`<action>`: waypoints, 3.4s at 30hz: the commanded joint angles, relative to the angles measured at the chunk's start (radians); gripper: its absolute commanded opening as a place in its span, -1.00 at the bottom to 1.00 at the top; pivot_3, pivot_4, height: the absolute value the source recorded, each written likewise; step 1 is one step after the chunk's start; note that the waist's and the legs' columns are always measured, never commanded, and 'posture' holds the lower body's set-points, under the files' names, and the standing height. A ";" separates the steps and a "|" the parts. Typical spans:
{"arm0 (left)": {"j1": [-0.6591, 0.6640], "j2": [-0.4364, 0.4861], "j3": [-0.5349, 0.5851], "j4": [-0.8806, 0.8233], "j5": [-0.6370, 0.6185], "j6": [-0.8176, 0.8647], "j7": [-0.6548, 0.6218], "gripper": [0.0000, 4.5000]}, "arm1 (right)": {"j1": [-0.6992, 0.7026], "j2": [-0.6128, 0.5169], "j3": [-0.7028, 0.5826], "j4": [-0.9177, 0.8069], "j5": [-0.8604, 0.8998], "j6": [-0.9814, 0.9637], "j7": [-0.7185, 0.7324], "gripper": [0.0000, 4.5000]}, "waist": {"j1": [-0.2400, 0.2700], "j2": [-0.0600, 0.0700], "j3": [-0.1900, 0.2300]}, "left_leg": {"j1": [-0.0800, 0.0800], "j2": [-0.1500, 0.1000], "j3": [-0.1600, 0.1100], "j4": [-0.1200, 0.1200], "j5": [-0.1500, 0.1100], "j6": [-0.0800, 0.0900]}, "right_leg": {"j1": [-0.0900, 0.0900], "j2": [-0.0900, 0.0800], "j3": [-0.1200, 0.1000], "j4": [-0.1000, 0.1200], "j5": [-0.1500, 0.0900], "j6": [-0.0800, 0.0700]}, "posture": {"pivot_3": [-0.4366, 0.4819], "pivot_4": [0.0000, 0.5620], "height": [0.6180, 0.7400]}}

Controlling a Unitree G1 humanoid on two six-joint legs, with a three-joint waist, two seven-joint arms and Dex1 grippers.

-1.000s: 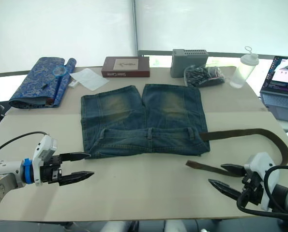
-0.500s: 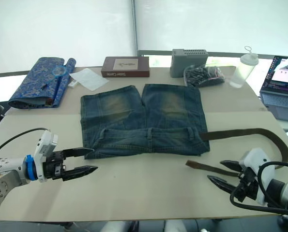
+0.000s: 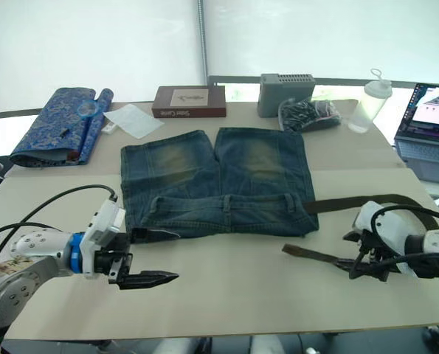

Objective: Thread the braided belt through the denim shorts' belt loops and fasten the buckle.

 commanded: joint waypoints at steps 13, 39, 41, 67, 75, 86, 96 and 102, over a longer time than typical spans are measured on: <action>-0.005 0.007 0.004 -0.025 0.013 -0.023 0.006 1.00 | -0.273 0.031 0.323 0.240 -0.222 -0.204 0.155 -0.52 | 0.000 0.001 0.000 | 0.000 0.000 0.000 0.000 0.000 0.000 | -0.001 0.000 0.001 0.001 0.000 0.000 | -0.05 -0.47 1.00; -0.362 -0.575 -0.100 0.367 -0.295 0.223 0.375 1.00 | -0.510 0.147 0.185 -0.028 0.296 0.290 0.210 -0.99 | 0.004 0.001 0.000 | -0.003 -0.002 0.000 0.007 -0.001 0.001 | -0.001 0.000 0.002 0.002 0.002 0.002 | -0.05 -0.47 1.00; -0.385 -0.592 -0.118 0.386 -0.276 0.218 0.356 1.00 | -0.522 0.150 0.197 -0.036 0.296 0.292 0.212 -0.99 | 0.004 0.001 0.000 | -0.004 -0.003 0.000 0.008 -0.001 0.002 | -0.001 0.000 0.002 0.002 0.003 0.002 | -0.05 -0.47 1.00; -0.470 -0.723 -0.089 0.496 -0.255 0.241 0.346 -1.00 | -0.347 0.177 -0.066 -0.101 0.414 0.424 0.047 0.26 | 0.023 0.001 0.000 | -0.006 -0.003 0.000 0.011 -0.002 0.003 | -0.002 -0.001 0.002 0.002 0.003 0.004 | -0.05 -0.47 1.00; -0.540 -0.900 0.043 0.615 -0.335 0.230 0.538 -1.00 | -0.133 0.365 -0.402 -0.337 1.075 0.625 -0.468 0.69 | 0.039 0.000 0.001 | -0.009 -0.003 -0.001 0.017 -0.004 0.006 | -0.001 -0.001 0.004 0.001 0.006 0.006 | -0.05 -0.47 1.00; -0.621 -1.000 0.118 0.693 -0.404 0.229 0.681 -1.00 | -0.104 0.684 -0.060 -0.470 1.120 0.304 -1.149 0.69 | 0.026 -0.002 0.000 | -0.008 -0.004 0.002 0.017 -0.003 0.006 | -0.003 0.002 0.008 0.002 0.006 0.007 | -0.05 -0.47 1.00; -0.597 -0.933 0.056 0.651 -0.362 0.265 0.623 -1.00 | -0.037 0.311 -0.303 -0.311 0.766 0.279 -0.926 0.69 | 0.028 -0.002 0.000 | -0.008 -0.006 0.005 0.018 -0.004 0.010 | 0.000 0.002 0.008 -0.001 0.008 0.010 | -0.05 -0.47 1.00; -0.618 -0.956 0.061 0.669 -0.338 0.242 0.637 -1.00 | -0.067 0.274 -0.415 -0.321 0.860 0.305 -0.852 0.69 | 0.026 -0.002 0.000 | -0.008 -0.004 0.006 0.018 -0.004 0.010 | 0.000 0.003 0.011 -0.001 0.008 0.010 | -0.05 -0.47 1.00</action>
